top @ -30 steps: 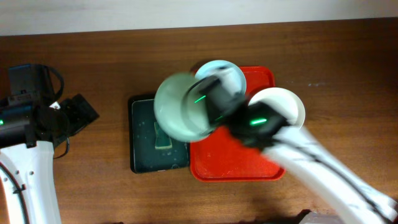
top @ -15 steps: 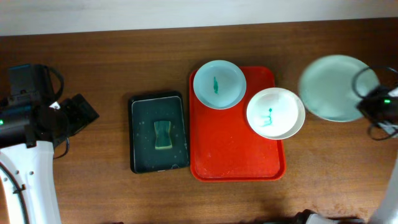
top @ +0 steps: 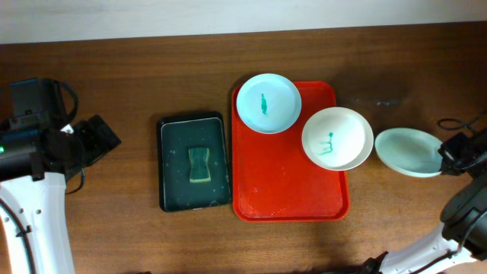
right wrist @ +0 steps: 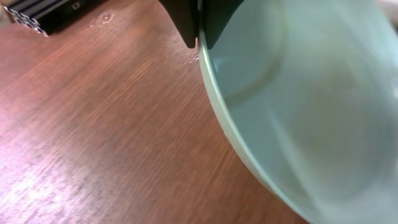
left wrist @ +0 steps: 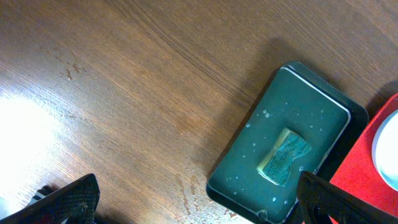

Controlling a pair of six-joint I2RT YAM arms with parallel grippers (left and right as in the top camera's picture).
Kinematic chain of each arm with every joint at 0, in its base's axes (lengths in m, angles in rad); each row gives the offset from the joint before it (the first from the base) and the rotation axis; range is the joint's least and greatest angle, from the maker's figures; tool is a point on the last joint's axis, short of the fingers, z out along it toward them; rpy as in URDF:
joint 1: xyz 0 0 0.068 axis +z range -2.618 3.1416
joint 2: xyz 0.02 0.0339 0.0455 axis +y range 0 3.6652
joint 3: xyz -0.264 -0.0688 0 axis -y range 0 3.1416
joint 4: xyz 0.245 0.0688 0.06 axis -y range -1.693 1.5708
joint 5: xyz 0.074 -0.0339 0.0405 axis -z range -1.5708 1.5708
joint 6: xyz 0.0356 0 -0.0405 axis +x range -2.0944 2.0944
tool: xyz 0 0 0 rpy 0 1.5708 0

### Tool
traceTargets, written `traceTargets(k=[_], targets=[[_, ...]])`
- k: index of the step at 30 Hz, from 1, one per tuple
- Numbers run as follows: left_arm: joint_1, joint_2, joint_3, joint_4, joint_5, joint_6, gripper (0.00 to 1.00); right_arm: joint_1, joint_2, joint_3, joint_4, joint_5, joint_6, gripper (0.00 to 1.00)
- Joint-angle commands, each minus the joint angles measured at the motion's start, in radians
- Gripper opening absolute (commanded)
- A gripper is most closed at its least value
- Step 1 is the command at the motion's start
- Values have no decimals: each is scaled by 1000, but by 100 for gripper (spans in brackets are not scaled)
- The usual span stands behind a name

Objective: Clean dirty plates on tray and stack at the side
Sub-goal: 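Carry the pale green plate right and set it on the table, then grasp the white plate rim with right gripper and slide it down the tray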

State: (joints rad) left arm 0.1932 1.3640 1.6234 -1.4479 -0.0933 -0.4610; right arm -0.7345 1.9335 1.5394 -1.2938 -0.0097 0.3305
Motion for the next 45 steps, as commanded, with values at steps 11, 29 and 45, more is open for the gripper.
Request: traceTargets(k=[11,29,45], targets=[[6,-7,8,2,0,6,99,106,-206,-2,-68,-373,-237,50],[6,-7,8,14,69,-2,99,890,-684,-21,-37,10,18,46],[-380,205,-169,134,118,168,84,740,-406,-61,80,-58,-160,54]])
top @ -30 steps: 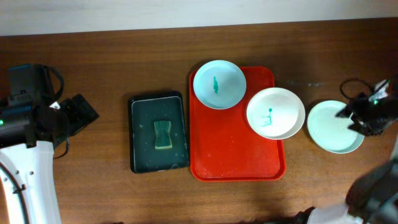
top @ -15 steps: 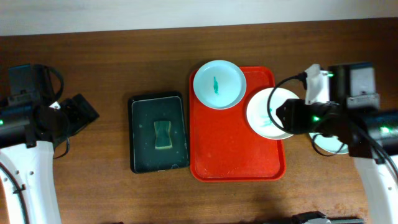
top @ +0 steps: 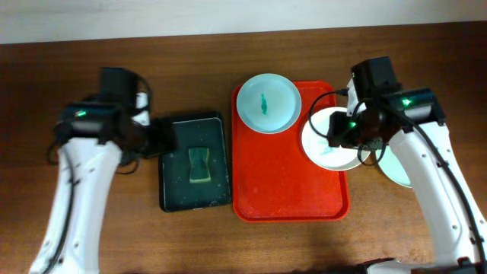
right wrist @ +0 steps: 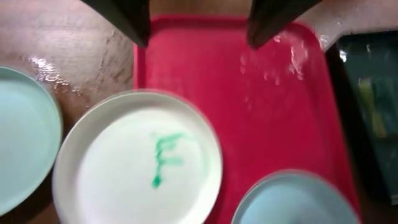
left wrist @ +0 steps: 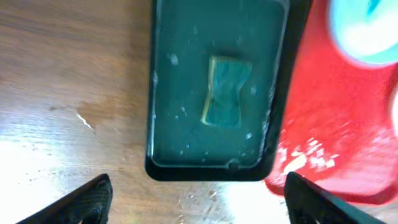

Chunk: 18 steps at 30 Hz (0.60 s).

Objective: Clean dirty plates on tray and stack at the side
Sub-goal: 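Grasp the white plate rim with right gripper and slide it down the tray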

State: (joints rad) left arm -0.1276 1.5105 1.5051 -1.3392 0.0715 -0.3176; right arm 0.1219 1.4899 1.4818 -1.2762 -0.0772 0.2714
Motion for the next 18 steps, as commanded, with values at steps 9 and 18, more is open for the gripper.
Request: traceTargets(k=[9,18], targets=[[-87,154,-61,108,-46,24,100,-372,349,0,330,-38,-295,54],[-87,154,-61,108,-46,24,99,-364,455,-10,378,-43,-301,42]])
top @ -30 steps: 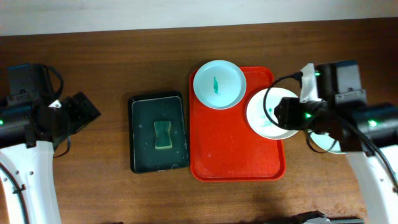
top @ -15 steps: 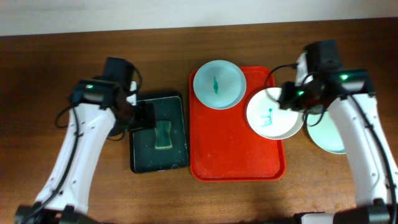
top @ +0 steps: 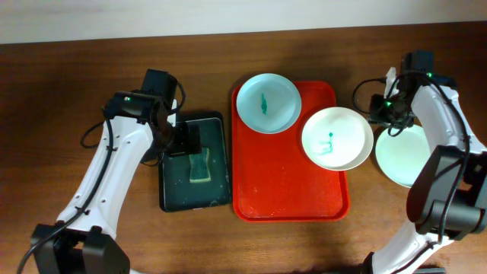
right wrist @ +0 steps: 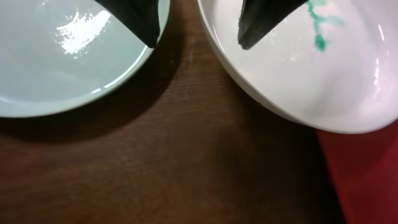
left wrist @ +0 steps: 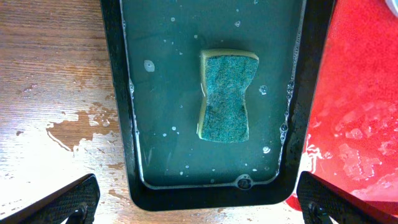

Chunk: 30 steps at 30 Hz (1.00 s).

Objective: Clean dirty plates on tray and stack at the side
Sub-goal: 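Grasp the white plate rim with right gripper and slide it down the tray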

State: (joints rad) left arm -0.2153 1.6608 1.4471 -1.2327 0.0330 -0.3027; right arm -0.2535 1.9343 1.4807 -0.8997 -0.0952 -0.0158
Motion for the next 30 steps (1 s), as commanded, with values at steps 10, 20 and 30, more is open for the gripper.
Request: traceTargets(k=[10,20,30], targets=[[0,4,-3,1,-7,9,99,18,56,-29,-50,-28,-14,40],[0,4,-3,-1,-8,9,99,24,12,-88,-119,-52,-8,4],[0,4,-3,-1,-7,9,99,224,-144,-93,-387,-85,99,4]])
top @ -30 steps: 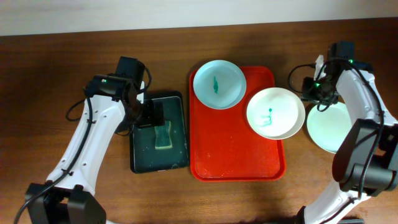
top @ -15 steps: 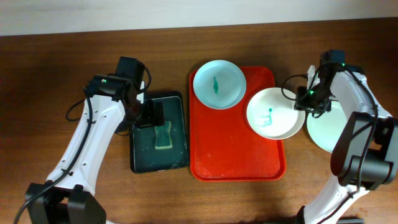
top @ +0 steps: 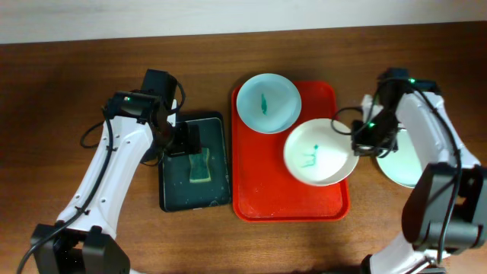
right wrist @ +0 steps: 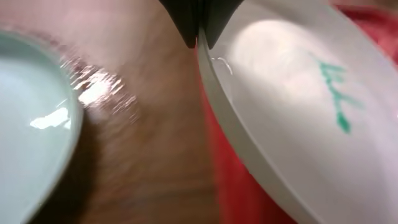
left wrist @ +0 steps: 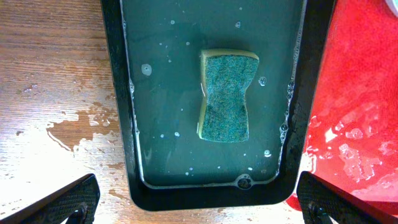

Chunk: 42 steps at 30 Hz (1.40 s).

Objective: Clean dirty plates on tray and stack at the side
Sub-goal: 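Grasp the white plate rim with right gripper and slide it down the tray, then grasp the sponge again with left gripper from the green tray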

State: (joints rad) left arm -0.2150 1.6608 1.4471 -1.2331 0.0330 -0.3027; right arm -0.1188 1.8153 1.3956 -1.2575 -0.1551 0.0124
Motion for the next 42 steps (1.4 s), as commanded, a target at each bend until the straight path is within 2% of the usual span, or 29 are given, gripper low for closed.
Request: traceTargets(k=[1,5,8,9,10,13,17,19,21,26,27,29,30,32,34,37,38,42], targets=[[0,4,-3,-1,-7,9,99,122,-25,-20,-24,-25,104,5],[0,4,-3,0,-7,9,99,245,-25,-153,103,-14,323,4],[0,4,-3,0,-7,9,99,263,-25,-240,244,-19,432,4],[0,4,-3,0,-7,9,99,262,-25,-249,261,-21,455,7],[0,4,-3,0,-7,9,100,261,-27,-247,264,-18,457,21],[0,4,-3,-8,-2,9,100,261,-96,-208,256,-11,397,37],[-11,11,-6,0,4,14,100,262,-277,-116,200,39,291,41],[-32,15,-30,31,4,13,100,264,-392,-71,175,16,256,40],[-51,18,-66,65,0,13,95,264,-483,-66,169,-8,256,36],[-67,38,-264,263,14,-3,90,264,-611,-66,61,-7,257,37],[-67,47,-308,316,42,-3,77,264,-612,-66,49,-7,257,37],[-68,64,-366,402,97,-3,56,264,-606,-67,34,-7,257,37],[-72,79,-393,447,106,-3,48,264,-600,-67,29,-7,257,37],[-81,104,-427,510,74,-3,38,264,-586,-67,23,-7,257,37],[-87,135,-439,531,23,-23,12,264,-568,-67,22,-7,257,37],[-90,181,-439,536,18,-25,6,264,-554,-67,18,-7,257,36],[-90,191,-439,535,11,-25,0,264,-552,-67,18,-7,257,36],[-85,171,-367,430,14,-24,0,264,-552,-67,15,-7,257,36]])
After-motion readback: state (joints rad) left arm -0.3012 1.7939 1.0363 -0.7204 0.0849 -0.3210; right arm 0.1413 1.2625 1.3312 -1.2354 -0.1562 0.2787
